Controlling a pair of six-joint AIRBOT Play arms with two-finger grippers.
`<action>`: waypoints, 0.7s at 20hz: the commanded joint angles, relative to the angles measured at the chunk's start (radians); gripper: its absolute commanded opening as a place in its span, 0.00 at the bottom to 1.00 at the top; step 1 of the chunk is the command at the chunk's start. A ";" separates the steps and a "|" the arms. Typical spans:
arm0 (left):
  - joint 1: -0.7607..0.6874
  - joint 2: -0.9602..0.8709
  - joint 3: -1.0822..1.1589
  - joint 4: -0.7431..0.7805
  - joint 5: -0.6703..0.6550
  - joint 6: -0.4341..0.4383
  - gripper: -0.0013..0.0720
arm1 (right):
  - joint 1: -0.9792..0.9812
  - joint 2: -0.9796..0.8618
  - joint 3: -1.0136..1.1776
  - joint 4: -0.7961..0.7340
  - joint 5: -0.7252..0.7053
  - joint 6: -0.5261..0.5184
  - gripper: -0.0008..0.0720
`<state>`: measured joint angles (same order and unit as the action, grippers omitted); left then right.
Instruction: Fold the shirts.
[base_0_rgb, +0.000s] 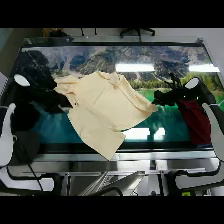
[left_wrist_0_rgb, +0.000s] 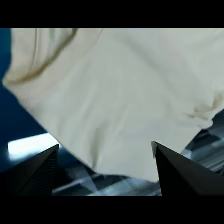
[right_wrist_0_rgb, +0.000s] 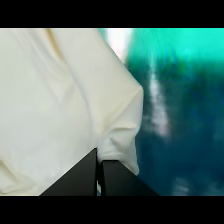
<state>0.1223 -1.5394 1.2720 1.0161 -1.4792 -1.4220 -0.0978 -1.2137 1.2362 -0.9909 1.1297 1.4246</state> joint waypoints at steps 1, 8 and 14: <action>-0.049 0.169 -0.398 -0.023 0.082 0.008 0.91 | -0.008 -0.005 -0.002 -0.003 -0.014 -0.003 0.04; -0.131 0.285 -0.673 -0.101 0.426 0.018 0.91 | -0.009 -0.005 -0.002 -0.004 0.004 -0.003 0.04; -0.173 0.285 -0.683 -0.100 0.575 0.018 0.91 | -0.017 -0.005 -0.002 -0.004 0.005 -0.003 0.04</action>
<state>-0.0376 -1.2568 0.6022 0.9024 -1.0252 -1.4067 -0.1127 -1.2179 1.2346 -0.9951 1.1316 1.4216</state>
